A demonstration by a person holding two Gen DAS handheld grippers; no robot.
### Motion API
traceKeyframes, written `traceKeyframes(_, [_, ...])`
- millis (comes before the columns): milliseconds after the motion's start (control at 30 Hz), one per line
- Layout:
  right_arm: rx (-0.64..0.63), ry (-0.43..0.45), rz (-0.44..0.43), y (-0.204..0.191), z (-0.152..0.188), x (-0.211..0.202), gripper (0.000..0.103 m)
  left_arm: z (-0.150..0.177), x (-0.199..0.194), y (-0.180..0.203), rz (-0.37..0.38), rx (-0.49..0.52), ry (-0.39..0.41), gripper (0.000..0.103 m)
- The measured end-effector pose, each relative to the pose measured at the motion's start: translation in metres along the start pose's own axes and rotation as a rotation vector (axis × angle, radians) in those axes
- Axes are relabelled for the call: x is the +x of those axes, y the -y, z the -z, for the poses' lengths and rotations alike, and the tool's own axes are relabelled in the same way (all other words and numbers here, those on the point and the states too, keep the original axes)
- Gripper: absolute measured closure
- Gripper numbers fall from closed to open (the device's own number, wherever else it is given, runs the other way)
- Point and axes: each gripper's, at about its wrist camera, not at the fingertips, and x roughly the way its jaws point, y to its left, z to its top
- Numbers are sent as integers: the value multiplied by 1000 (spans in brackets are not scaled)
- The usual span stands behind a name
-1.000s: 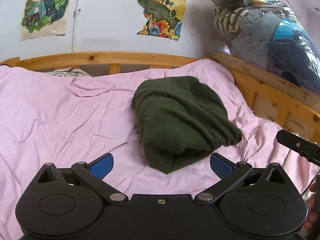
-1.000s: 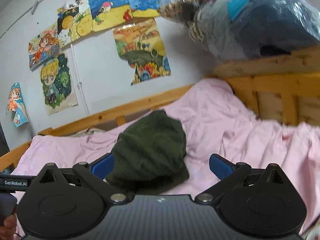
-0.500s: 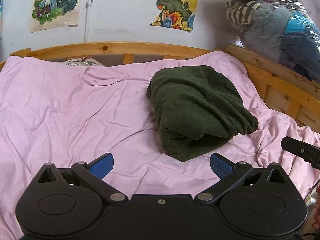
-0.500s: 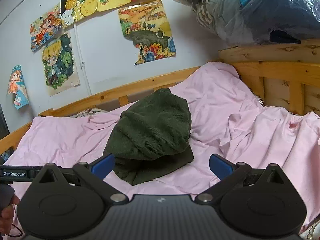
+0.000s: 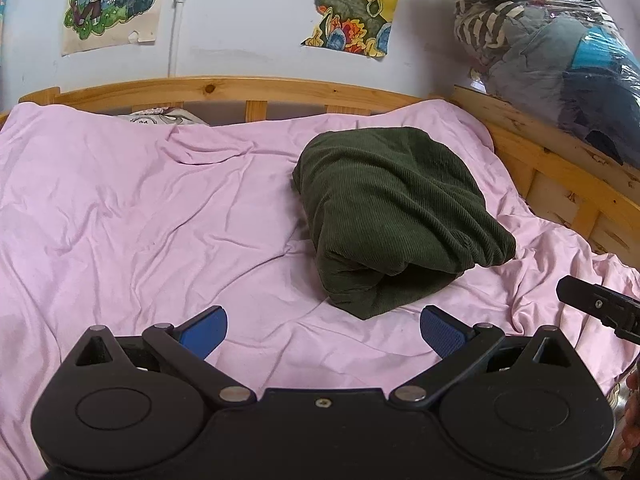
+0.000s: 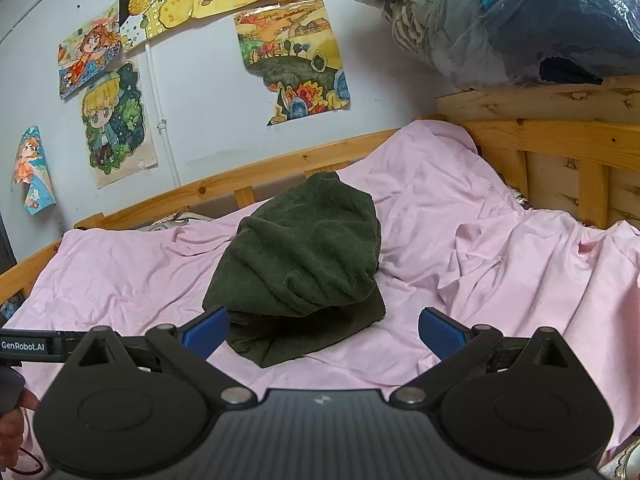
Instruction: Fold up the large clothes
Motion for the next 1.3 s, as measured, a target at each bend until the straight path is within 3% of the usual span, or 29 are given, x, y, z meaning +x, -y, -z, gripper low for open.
traceKeyframes(1000, [1,-16,7,1,2,5,0,0,2,-2,7,-9,-20,1])
traceKeyframes(1300, [1,-17,6,1,2,5,0,0,2,-3,-82,-11,-7,1])
